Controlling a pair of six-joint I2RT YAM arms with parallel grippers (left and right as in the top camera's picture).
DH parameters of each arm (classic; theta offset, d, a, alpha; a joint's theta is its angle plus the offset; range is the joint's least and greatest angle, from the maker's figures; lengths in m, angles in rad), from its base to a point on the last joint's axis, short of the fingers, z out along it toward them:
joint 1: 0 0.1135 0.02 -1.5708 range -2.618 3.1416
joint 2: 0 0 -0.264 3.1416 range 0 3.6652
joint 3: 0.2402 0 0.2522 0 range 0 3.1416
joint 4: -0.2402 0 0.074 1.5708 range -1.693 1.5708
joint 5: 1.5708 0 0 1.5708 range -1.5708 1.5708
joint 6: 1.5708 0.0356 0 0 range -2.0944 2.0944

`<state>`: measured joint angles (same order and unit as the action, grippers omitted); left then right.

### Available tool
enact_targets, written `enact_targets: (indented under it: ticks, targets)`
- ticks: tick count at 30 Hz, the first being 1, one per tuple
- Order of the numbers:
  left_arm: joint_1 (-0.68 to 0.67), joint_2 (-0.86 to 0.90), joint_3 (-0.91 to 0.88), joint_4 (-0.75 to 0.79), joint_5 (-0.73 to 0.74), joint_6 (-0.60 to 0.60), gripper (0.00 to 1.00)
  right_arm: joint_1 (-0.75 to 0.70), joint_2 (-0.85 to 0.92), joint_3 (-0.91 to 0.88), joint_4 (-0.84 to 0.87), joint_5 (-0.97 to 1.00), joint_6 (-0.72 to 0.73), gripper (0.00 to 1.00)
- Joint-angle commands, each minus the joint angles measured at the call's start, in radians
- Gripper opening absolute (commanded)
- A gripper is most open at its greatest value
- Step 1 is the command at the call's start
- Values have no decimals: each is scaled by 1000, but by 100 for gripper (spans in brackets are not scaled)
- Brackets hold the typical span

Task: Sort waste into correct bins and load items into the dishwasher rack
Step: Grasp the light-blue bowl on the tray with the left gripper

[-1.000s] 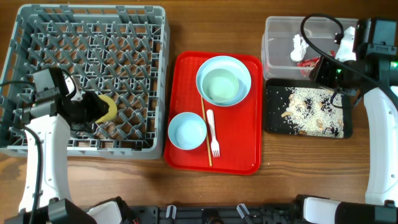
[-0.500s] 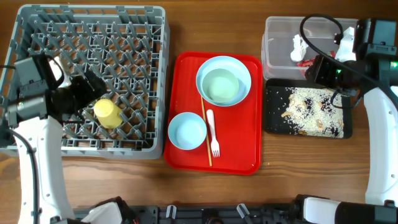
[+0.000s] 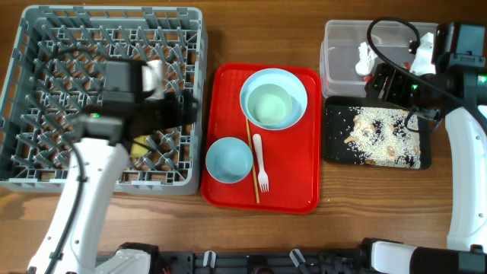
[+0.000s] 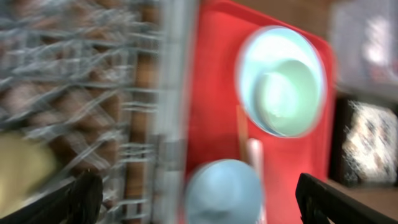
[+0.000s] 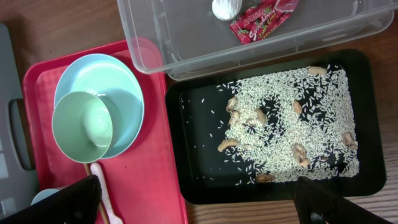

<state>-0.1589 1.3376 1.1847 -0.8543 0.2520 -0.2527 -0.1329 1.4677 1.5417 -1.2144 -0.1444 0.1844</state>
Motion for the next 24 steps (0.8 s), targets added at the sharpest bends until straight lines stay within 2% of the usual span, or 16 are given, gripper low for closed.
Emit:
enact_targets:
  ticks: [1, 10, 13, 17, 21, 24]
  targets:
    - [-129, 42, 5, 32, 5, -13, 100, -2, 1, 3, 5, 6, 2, 100]
    - [-398, 264, 5, 43, -39, -13, 85, -2, 1, 3, 4, 6, 2, 100]
    - [-449, 332, 5, 44, -71, -17, 82, -2, 1, 3, 3, 6, 2, 100]
    - [-517, 432, 5, 58, -71, -17, 72, -2, 1, 3, 2, 6, 2, 100]
    - [-557, 486, 5, 72, -86, -17, 59, -2, 1, 3, 1, 6, 2, 100]
    - [-574, 504, 5, 70, -135, -17, 32, -2, 1, 3, 0, 6, 2, 100]
